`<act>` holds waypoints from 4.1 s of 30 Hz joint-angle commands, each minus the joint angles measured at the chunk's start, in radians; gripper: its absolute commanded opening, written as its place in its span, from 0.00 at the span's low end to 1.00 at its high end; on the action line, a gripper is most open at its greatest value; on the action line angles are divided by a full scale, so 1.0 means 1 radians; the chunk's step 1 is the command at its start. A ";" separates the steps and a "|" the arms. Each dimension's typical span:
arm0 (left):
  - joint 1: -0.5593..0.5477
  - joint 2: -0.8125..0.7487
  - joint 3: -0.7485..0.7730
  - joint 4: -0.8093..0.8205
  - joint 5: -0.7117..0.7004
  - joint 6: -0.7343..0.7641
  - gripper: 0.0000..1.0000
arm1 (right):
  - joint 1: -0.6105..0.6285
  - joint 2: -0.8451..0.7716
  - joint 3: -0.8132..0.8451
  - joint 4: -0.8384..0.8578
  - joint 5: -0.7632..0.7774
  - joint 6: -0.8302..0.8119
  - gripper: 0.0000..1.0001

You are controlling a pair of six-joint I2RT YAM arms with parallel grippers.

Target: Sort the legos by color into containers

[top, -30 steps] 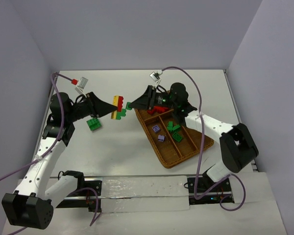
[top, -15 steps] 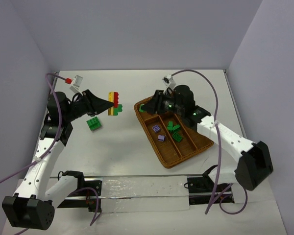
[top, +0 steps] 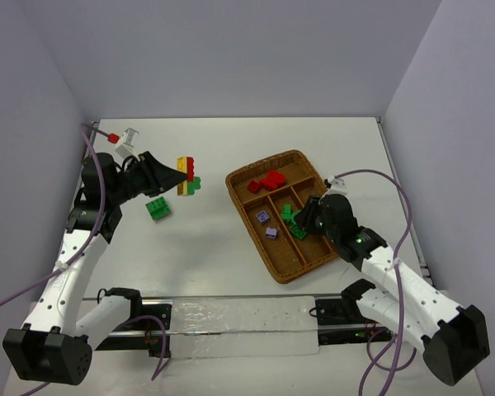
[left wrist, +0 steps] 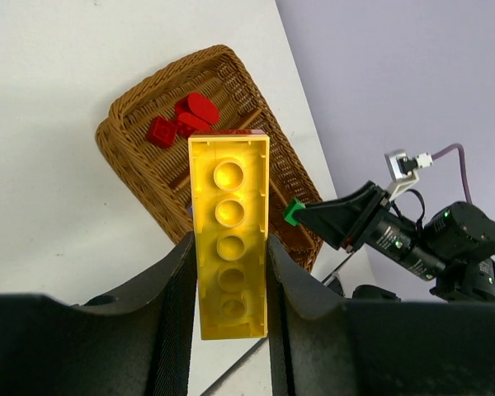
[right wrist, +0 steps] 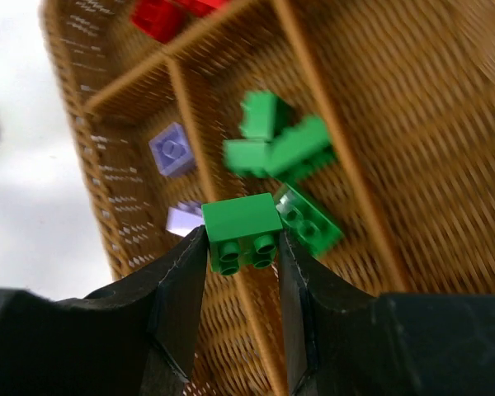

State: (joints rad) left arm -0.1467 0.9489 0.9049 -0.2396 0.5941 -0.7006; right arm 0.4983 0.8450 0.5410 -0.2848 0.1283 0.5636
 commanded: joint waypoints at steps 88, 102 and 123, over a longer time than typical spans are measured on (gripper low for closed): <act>0.009 0.013 -0.001 0.192 0.259 -0.044 0.00 | 0.025 0.071 0.084 0.035 0.035 -0.028 0.00; 0.009 0.019 0.007 0.165 0.246 -0.031 0.00 | 0.005 -0.212 -0.126 -0.126 0.192 0.218 0.42; 0.009 0.050 -0.041 0.271 0.307 -0.082 0.00 | 0.042 -0.126 0.006 0.265 -0.172 0.014 0.65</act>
State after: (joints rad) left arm -0.1421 0.9858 0.8748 -0.0634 0.8489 -0.7580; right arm 0.5136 0.6581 0.4518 -0.2964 0.1623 0.6635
